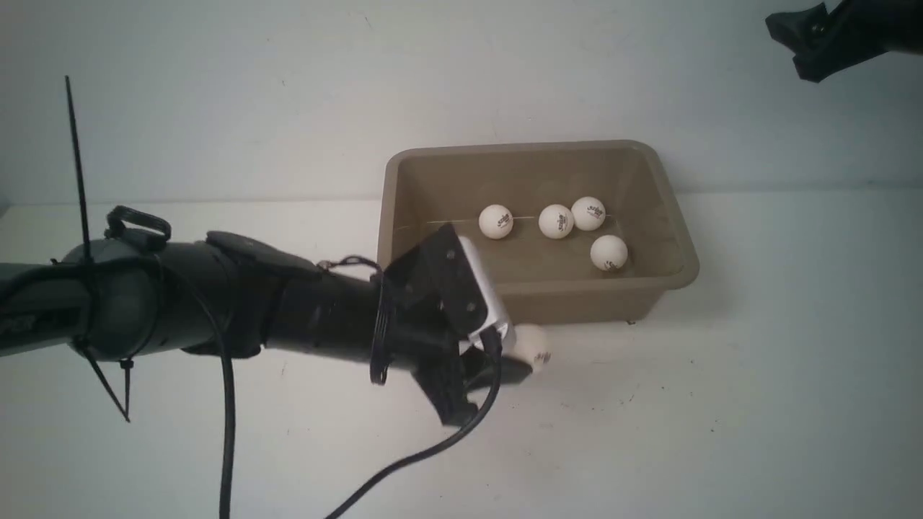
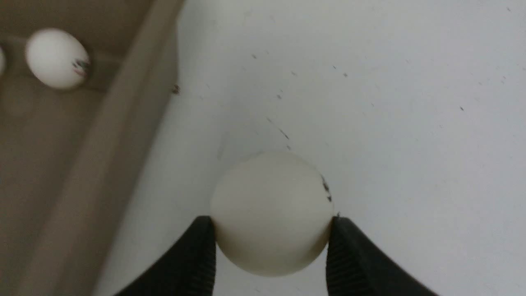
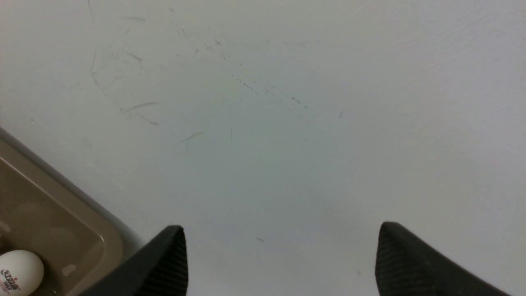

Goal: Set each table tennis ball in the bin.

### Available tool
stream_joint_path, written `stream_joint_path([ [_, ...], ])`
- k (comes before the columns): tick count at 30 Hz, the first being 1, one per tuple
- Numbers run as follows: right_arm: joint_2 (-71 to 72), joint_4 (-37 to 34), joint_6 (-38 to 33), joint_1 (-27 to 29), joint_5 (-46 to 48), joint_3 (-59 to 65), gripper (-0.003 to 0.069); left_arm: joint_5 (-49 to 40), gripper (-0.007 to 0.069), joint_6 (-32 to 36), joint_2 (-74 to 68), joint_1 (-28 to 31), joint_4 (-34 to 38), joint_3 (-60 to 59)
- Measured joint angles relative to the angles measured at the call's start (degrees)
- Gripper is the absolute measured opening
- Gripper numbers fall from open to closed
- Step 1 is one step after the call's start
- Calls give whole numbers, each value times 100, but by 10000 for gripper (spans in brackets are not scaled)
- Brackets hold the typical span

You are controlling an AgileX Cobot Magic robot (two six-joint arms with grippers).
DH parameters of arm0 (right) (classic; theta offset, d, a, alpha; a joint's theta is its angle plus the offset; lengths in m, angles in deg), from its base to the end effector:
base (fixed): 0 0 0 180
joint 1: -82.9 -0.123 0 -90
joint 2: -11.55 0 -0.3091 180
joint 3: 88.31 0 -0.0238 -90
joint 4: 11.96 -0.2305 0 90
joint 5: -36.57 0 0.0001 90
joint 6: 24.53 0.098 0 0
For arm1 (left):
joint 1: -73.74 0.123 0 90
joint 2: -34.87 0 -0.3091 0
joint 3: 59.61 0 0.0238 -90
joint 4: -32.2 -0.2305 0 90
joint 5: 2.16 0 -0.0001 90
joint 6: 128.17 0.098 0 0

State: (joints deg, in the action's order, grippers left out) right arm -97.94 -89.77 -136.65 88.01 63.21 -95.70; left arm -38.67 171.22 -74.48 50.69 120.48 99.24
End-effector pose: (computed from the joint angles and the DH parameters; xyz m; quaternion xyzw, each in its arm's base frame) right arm 0.4193 0.0057 0.3619 -0.3355 0.7262 -0.0287 0.5993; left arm 0.3009 -0.1915 0.2306 0.5111 0.7117 -0.2563 0.4081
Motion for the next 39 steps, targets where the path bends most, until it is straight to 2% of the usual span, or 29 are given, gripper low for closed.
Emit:
stream_joint_path([
  [2,0,-7,0,0,35,0,556,137,311,765,8,118,613,172],
  [6,0,-14,6,0,79,0,556,455,311,1752,-66,309,828,431],
  [11,0,-14,43,0,100,0,556,1011,311,2091,-584,548,907,991],
  [17,0,-14,60,0,105,0,556,1161,311,2234,-1590,704,926,1851],
  [22,0,-14,63,0,111,0,556,1264,311,2411,-1795,704,926,2107],
  [24,0,-14,67,0,111,0,556,1335,340,2376,-1730,704,931,2134],
  [29,0,-60,82,0,111,0,556,1752,538,1788,-1347,687,931,2134],
  [31,0,-213,61,0,111,0,556,1922,585,1391,-1073,687,937,2134],
  [35,11,-551,-147,0,111,0,556,1996,591,901,-546,679,950,2134],
  [39,292,-1229,-462,0,93,0,556,2080,545,194,246,662,950,2134],
])
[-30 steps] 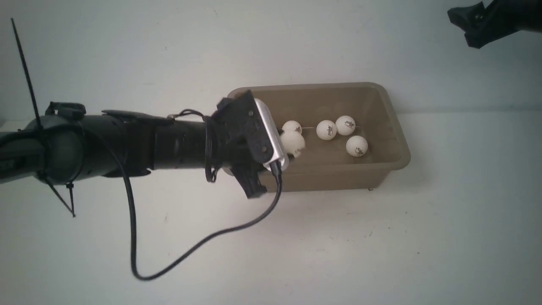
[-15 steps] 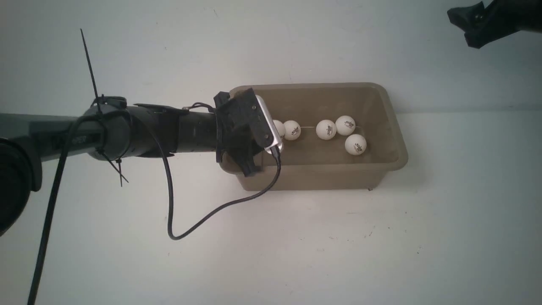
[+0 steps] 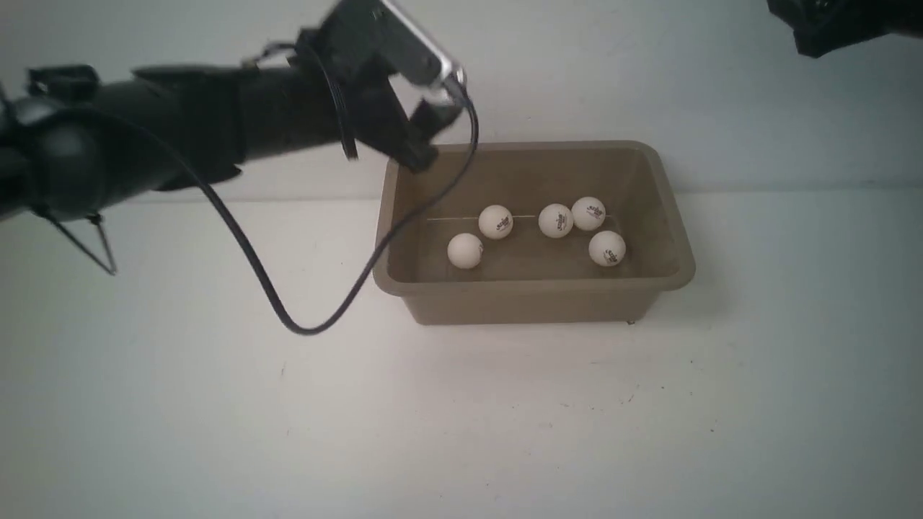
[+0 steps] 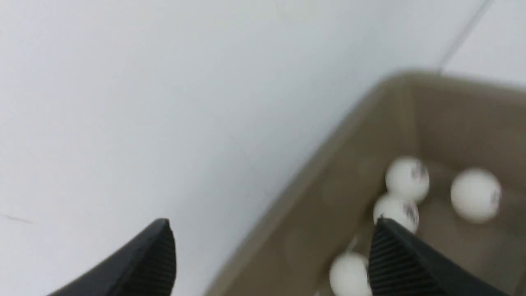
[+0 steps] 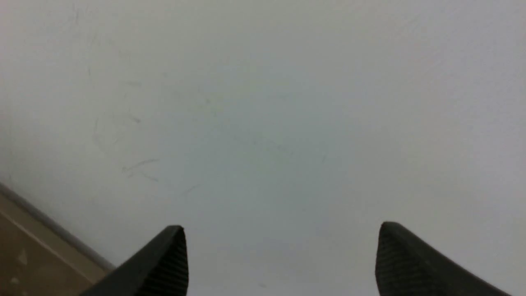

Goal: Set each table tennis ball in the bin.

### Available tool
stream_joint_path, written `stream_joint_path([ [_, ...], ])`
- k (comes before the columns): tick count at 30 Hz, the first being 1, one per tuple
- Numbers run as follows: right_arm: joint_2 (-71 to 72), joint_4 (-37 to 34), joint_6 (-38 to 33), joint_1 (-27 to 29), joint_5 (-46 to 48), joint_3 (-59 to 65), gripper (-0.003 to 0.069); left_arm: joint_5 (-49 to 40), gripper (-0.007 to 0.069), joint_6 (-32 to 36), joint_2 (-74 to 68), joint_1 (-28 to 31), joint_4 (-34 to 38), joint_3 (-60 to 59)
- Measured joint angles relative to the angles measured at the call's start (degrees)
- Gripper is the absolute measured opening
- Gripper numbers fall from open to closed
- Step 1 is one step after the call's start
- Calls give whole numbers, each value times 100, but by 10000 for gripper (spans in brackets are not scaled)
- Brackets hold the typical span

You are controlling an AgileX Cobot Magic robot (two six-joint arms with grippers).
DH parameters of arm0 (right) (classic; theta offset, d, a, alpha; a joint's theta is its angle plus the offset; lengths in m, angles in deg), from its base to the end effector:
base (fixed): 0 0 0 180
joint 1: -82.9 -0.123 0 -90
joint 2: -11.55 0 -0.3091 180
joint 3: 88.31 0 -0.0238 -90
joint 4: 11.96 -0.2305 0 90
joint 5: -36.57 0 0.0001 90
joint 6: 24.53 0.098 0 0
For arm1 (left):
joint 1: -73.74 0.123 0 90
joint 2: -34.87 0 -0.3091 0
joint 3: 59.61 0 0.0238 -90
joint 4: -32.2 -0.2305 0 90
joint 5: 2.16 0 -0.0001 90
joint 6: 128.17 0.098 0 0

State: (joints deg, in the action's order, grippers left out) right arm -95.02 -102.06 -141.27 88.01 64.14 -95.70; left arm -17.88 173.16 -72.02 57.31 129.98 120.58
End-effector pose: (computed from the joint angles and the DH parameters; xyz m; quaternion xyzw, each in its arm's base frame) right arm 0.4077 0.0092 0.3922 -0.2898 0.6974 0.0022 0.6555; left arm 0.3846 -0.1409 0.3517 0.3439 0.7088 -0.0709 0.6117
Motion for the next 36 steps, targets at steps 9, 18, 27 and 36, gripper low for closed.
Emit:
stream_joint_path([
  [9,1418,-898,242,7,-1201,133,556,790,510,-548,760,191,52,0],
  [18,3465,-804,1679,12,-943,1581,556,809,510,-798,706,261,59,-11],
  [27,5204,884,4092,12,-345,3778,555,681,510,-853,701,261,60,-11],
  [36,5275,1667,6650,16,-308,5149,555,300,510,-859,701,261,55,-11],
])
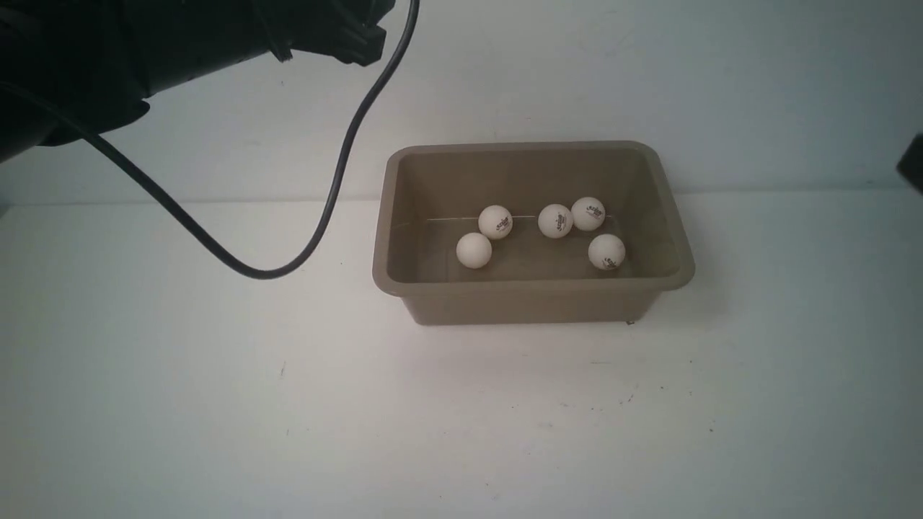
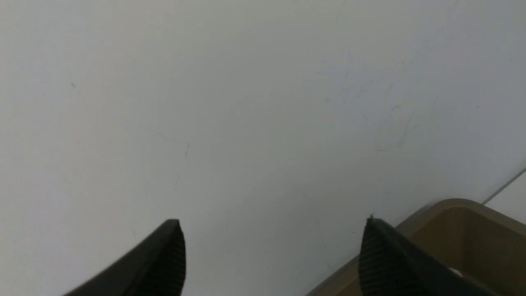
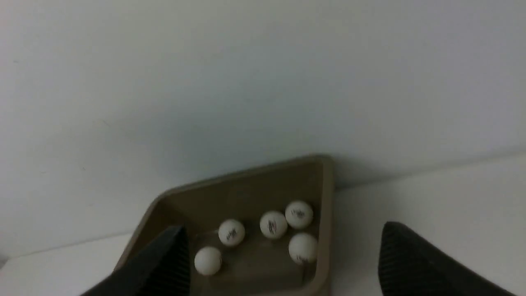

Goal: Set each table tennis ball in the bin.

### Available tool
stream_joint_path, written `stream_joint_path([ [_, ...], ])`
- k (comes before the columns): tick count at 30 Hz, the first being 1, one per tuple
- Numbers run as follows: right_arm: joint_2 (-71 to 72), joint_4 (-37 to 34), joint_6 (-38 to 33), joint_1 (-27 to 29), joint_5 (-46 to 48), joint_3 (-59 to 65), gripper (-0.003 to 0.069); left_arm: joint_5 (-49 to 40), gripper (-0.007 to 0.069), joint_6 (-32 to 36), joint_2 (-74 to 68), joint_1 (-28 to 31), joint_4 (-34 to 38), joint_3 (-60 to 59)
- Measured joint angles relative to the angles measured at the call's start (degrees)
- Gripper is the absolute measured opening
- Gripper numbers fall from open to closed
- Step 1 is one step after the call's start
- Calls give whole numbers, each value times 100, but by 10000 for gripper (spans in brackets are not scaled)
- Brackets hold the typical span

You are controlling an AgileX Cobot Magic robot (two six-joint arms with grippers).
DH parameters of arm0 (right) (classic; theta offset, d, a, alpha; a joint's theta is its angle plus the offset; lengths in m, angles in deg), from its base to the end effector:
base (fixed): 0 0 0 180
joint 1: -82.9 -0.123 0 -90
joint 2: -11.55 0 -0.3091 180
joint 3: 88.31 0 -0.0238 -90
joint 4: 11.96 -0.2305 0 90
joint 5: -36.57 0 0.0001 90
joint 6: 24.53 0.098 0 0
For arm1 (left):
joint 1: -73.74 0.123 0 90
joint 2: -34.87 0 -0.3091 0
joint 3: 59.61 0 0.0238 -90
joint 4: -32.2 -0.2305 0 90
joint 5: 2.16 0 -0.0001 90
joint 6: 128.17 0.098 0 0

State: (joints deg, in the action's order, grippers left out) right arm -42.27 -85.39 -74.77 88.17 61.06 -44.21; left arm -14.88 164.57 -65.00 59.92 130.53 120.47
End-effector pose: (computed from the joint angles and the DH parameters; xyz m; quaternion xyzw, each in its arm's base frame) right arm 0.1388 0.0264 0.3405 0.0616 0.7858 0.2443 0.5649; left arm 0.3628 -0.1113 0.3986 0.2513 0.7100 -0.0805 0.6529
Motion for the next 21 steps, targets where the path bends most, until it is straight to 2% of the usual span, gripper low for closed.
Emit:
stream_joint_path([
  [5,12,297,630,0,-486,878,544,-101,510,-6,0,0,-6,0],
  [8,64,280,818,0,-1330,1255,526,-107,510,-11,0,0,-6,0],
  [13,64,-559,861,0,-2590,1329,503,-198,510,-15,0,0,-11,0],
  [16,64,-842,576,0,-2801,1329,494,-238,510,-62,0,0,-11,0],
  [21,41,-562,-1458,0,-2636,1336,459,-253,510,-202,0,0,-11,0],
])
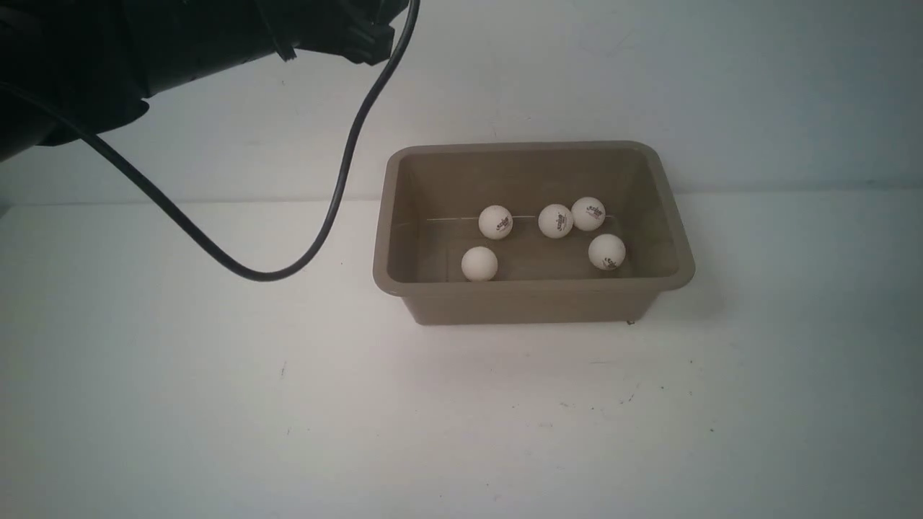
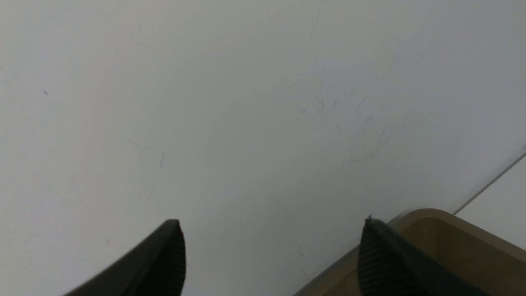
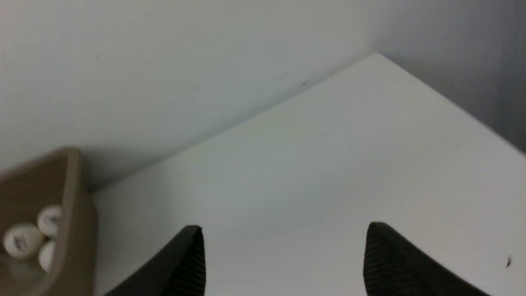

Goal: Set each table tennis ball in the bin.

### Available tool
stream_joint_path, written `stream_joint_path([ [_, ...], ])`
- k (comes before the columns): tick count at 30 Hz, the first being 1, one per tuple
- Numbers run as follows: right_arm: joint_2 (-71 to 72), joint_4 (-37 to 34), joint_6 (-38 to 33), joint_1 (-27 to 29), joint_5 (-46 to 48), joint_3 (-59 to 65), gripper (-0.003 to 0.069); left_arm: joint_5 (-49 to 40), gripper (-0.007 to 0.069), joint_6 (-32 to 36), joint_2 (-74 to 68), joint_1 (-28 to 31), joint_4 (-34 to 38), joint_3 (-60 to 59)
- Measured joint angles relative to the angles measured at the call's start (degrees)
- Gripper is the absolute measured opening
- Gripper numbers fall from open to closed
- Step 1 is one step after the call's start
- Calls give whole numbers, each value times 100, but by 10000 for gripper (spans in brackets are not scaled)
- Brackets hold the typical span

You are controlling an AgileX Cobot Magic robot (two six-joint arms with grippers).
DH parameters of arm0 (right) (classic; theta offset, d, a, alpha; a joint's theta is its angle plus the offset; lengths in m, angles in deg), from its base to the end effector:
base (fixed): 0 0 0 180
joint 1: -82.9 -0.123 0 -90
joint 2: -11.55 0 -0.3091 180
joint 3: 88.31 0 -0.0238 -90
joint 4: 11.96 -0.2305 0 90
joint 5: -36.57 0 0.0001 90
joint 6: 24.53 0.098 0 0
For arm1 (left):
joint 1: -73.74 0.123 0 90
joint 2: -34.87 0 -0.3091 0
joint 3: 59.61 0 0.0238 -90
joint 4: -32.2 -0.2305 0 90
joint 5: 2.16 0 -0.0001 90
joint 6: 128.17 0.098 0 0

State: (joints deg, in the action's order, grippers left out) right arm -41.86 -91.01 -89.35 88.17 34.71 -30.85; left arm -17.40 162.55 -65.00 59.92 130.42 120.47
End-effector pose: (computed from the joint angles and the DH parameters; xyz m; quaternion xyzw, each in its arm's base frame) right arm 0.1305 -0.0151 0.2770 0.1481 0.8082 0.0314 0.5691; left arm 0.3609 -0.1151 0.3994 0.2521 0.7071 -0.1079 0.6518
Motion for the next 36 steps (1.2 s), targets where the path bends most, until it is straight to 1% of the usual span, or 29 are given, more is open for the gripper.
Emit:
stream_joint_path([
  [2,-2,45,-617,0,297,-9,442,0,510,-5,0,0,0,0],
  [3,-2,45,-617,0,297,-9,442,0,510,-6,0,0,0,0],
  [5,-2,-114,-881,0,613,-212,433,-17,510,-11,0,0,0,0],
  [10,-2,-412,-938,0,1091,-968,430,-57,510,-29,0,0,0,0],
  [13,-2,-461,-873,0,1425,-1503,430,-62,510,-29,0,0,0,0],
  [17,-2,-474,-835,0,1697,-1823,430,-70,510,-29,0,0,0,0],
  [25,-6,-401,-838,0,1929,-1658,430,-98,510,-71,0,0,0,0],
  [28,-6,-207,-972,0,1944,-1105,430,-229,510,-94,0,0,0,0],
  [36,-6,-168,-1271,0,1742,-209,430,-297,510,-115,0,0,-7,0],
])
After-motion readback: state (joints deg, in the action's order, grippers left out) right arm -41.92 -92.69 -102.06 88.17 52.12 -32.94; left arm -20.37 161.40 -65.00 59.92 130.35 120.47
